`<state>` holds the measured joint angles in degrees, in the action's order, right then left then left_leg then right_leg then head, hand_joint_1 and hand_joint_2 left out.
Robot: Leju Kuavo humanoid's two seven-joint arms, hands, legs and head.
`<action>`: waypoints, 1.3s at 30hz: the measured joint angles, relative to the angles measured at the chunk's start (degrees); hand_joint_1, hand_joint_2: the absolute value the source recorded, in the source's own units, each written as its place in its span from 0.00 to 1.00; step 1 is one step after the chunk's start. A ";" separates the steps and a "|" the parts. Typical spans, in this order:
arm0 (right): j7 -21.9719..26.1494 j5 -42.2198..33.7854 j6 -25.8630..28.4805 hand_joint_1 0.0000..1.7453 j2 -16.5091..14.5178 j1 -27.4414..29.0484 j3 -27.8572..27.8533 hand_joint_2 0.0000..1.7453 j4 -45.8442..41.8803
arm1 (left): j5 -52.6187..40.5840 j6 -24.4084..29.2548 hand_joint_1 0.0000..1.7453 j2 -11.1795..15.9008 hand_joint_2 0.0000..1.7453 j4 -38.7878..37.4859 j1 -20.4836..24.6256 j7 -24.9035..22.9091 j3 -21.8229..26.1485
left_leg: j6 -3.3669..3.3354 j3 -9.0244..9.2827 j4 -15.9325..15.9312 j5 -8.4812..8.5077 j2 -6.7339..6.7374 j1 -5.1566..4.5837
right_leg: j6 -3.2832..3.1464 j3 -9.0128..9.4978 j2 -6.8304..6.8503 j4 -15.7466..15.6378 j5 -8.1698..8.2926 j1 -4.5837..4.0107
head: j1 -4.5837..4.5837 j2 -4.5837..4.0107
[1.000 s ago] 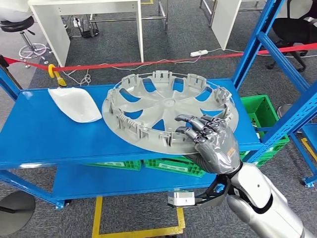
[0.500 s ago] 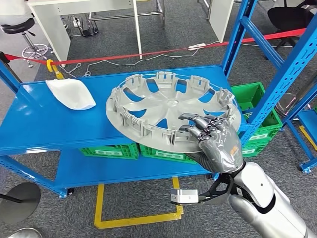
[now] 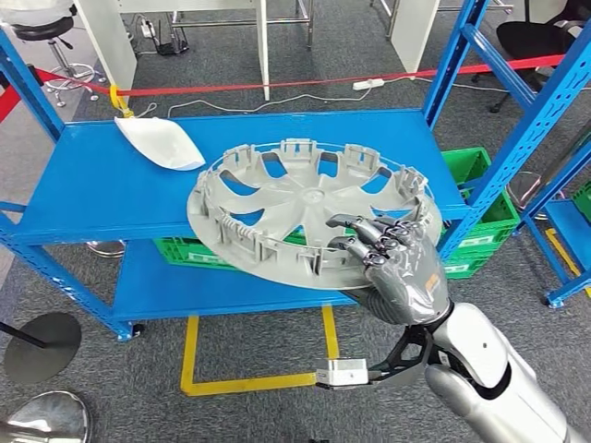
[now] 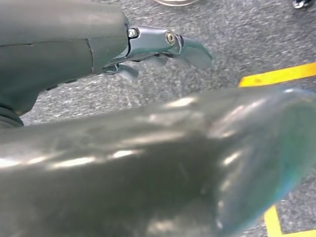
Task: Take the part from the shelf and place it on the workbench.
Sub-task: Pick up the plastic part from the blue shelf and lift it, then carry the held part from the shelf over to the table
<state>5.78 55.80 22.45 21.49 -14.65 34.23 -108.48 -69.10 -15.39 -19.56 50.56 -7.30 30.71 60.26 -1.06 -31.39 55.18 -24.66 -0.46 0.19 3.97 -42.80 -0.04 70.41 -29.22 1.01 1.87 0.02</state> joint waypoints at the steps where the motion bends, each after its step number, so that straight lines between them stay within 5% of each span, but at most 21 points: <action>1: -0.01 -0.05 -0.15 1.00 0.00 0.01 0.01 1.00 0.00 | -0.04 0.00 0.00 -0.01 0.00 0.00 0.01 0.00 0.07 | -0.06 -0.82 0.04 0.62 0.01 -0.12 | -0.05 -0.26 0.00 3.03 -1.14 -0.07 | 0.00 0.00; 3: -0.03 -0.09 -0.32 1.00 0.00 0.02 0.02 1.00 0.00 | -0.10 0.00 0.00 -0.01 0.00 0.00 0.03 0.00 0.31 | -0.06 -2.20 0.09 1.69 0.03 -0.37 | -0.46 2.31 0.00 2.76 -0.06 -0.30 | -0.02 0.00; 6: -0.07 -0.13 -0.42 1.00 0.00 -0.21 0.01 1.00 -0.03 | -0.14 0.05 0.00 -0.08 0.00 0.00 0.11 0.01 0.52 | 0.29 -3.59 0.14 3.02 0.05 -0.58 | -1.81 11.71 0.01 -9.86 1.89 -1.04 | -0.09 0.00; 8: -0.09 -0.20 -0.54 1.00 0.00 -0.41 -0.01 1.00 -0.09 | -0.20 0.15 0.00 -0.13 0.00 -0.01 0.21 0.05 0.66 | 0.84 -4.07 0.10 3.92 0.09 -0.41 | -2.24 14.51 -0.04 -14.45 1.21 -1.47 | -0.14 0.00; 11: -0.10 -0.44 -0.78 1.00 -0.01 -0.67 0.01 1.00 -0.13 | -0.28 0.37 0.00 -0.02 0.00 -0.02 0.27 0.13 0.98 | 1.81 -4.66 0.19 4.04 0.00 -0.36 | -2.84 14.01 0.08 -15.33 2.63 -1.29 | -0.18 0.00; 13: -0.10 -0.74 -1.00 1.00 -0.07 -1.03 0.04 1.00 -0.11 | -0.28 0.40 0.00 0.11 0.00 -0.02 0.30 0.13 1.17 | 2.50 -6.24 3.97 0.15 -0.01 -0.37 | -3.39 13.03 0.31 -15.75 3.95 -0.84 | -0.31 0.00; 15: -0.09 -1.09 -1.26 1.00 -0.14 -1.20 0.08 1.00 -0.08 | -0.30 0.32 0.00 0.20 0.00 -0.02 0.37 0.13 1.25 | 3.10 -8.59 11.70 -4.98 0.04 -0.14 | -3.46 11.57 0.39 -15.66 5.03 -0.74 | -0.37 0.00; 17: -0.08 -1.31 -1.43 1.00 -0.20 -1.21 0.13 1.00 -0.03 | -0.33 0.18 0.00 0.26 0.00 -0.02 0.46 0.13 1.30 | 3.47 -9.09 16.57 -6.27 0.05 0.07 | -3.28 9.95 0.48 -15.36 6.13 -0.60 | -0.35 0.00; 19: -0.07 -1.39 -1.47 1.00 -0.24 -1.23 0.15 1.00 0.00 | -0.34 0.13 0.00 0.31 0.00 -0.02 0.55 0.13 1.31 | 3.75 -5.65 13.55 -3.66 0.07 0.29 | -2.96 8.18 0.49 -14.82 7.15 -0.35 | -0.36 0.00; 22: -0.07 -1.39 -1.48 1.00 -0.25 -1.34 0.12 1.00 0.00 | -0.34 0.15 0.00 0.32 0.00 -0.02 0.83 0.13 1.31 | 3.56 2.27 2.09 -2.48 -0.12 0.47 | -1.99 6.12 0.39 -13.99 8.60 -0.24 | -0.35 0.00; 25: -0.02 -1.40 -1.49 1.00 -0.26 -1.37 0.11 1.00 0.01 | -0.33 0.17 0.00 0.31 0.00 -0.02 0.97 0.15 1.36 | 1.98 2.81 -0.29 -2.55 -0.31 0.18 | -0.85 5.39 0.36 -14.17 10.16 -0.12 | -0.37 0.00; 26: 0.01 -1.41 -1.49 1.00 -0.26 -1.35 0.12 1.00 0.01 | -0.32 0.17 0.00 0.32 0.00 -0.02 0.95 0.15 1.39 | 1.46 2.41 -0.23 -2.10 -0.23 0.17 | -0.54 5.11 0.35 -13.99 9.82 -0.01 | -0.37 0.00; 28: 0.01 -1.44 -1.49 1.00 -0.28 -1.35 0.13 1.00 0.02 | -0.32 0.17 0.00 0.31 0.00 -0.02 0.93 0.15 1.46 | 0.46 1.28 -0.28 -0.84 -0.04 0.23 | -0.11 3.68 0.30 -10.50 5.79 0.10 | -0.29 0.00; 30: 0.02 -1.51 -1.49 1.00 -0.31 -1.37 0.14 1.00 0.02 | -0.32 0.18 0.00 0.29 0.00 -0.02 0.97 0.15 1.49 | 0.04 -0.37 -0.23 0.56 0.01 0.11 | 0.12 1.56 0.27 -2.53 -0.41 0.06 | -0.26 0.00; 32: 0.03 -1.53 -1.49 1.00 -0.31 -1.35 0.15 1.00 0.02 | -0.37 0.17 0.00 0.28 0.00 -0.02 0.97 0.15 1.53 | 0.00 -2.21 -0.16 2.01 0.01 -0.06 | 0.15 1.07 0.26 3.68 -2.57 0.02 | -0.26 0.00; 33: 0.03 -1.56 -1.50 1.00 -0.31 -1.34 0.15 1.00 0.02 | -0.43 0.16 0.00 0.28 0.00 -0.02 0.96 0.15 1.57 | 0.07 -3.15 -0.13 2.73 0.01 -0.13 | 0.04 2.24 0.26 3.96 -1.65 -0.01 | -0.27 0.00; 35: 0.03 -1.67 -1.52 1.00 -0.31 -1.40 0.15 1.00 0.02 | -0.54 0.11 0.00 0.27 0.00 -0.02 1.00 0.15 1.67 | 0.35 -4.84 -0.04 4.16 0.00 -0.19 | -0.39 7.73 0.25 -1.54 1.04 -0.12 | -0.27 0.00; 37: 0.05 -1.80 -1.55 1.00 -0.31 -1.59 0.13 1.00 0.02 | -0.56 0.05 0.00 0.26 0.00 -0.02 1.03 0.15 1.74 | 0.86 -5.87 -0.03 5.43 -0.02 -0.30 | -0.80 14.42 0.19 -10.39 0.53 -0.38 | -0.34 0.00; 39: 0.08 -1.90 -1.60 1.00 -0.31 -1.74 0.10 1.00 0.01 | -0.56 0.03 0.00 0.27 0.00 -0.01 1.04 0.16 1.84 | 1.49 -6.16 -0.30 6.71 0.00 -0.27 | -1.09 16.72 0.10 -14.66 -0.68 -0.72 | -0.23 -0.01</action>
<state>5.86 53.89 20.85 21.18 -16.39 34.33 -108.47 -69.66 -15.36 -19.29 50.54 -6.26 30.87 62.11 0.43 -37.55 54.88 -17.95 -0.47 -0.08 2.88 -26.08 0.05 55.76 -29.89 0.29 1.64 0.02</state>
